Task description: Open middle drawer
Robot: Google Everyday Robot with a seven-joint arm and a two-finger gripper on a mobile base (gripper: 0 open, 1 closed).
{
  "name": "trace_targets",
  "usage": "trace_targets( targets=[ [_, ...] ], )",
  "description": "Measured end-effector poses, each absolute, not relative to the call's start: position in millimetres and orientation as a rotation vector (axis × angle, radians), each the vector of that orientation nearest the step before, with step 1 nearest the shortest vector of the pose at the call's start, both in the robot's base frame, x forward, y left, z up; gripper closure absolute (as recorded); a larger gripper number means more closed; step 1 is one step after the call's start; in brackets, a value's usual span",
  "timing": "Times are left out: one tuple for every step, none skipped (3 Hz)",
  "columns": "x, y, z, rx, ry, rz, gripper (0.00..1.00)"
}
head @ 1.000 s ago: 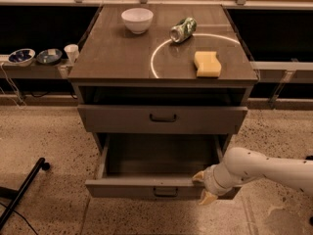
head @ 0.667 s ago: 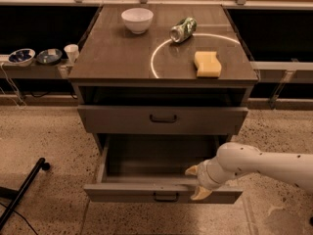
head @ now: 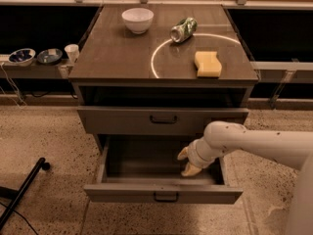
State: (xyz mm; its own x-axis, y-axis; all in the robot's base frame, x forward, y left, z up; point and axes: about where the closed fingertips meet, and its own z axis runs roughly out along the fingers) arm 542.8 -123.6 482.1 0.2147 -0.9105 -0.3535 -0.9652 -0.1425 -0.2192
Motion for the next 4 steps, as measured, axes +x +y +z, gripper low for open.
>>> trace_targets(
  targets=[
    [581,-134,464,-2.047,1.792,0.214,0.80],
    [594,-141,437,-2.005,1.844,0.267,1.00],
    [581,-135,403,-2.005,1.911,0.349,1.00],
    [559,-127,386,-2.020,1.942,0.407,1.00]
  ],
)
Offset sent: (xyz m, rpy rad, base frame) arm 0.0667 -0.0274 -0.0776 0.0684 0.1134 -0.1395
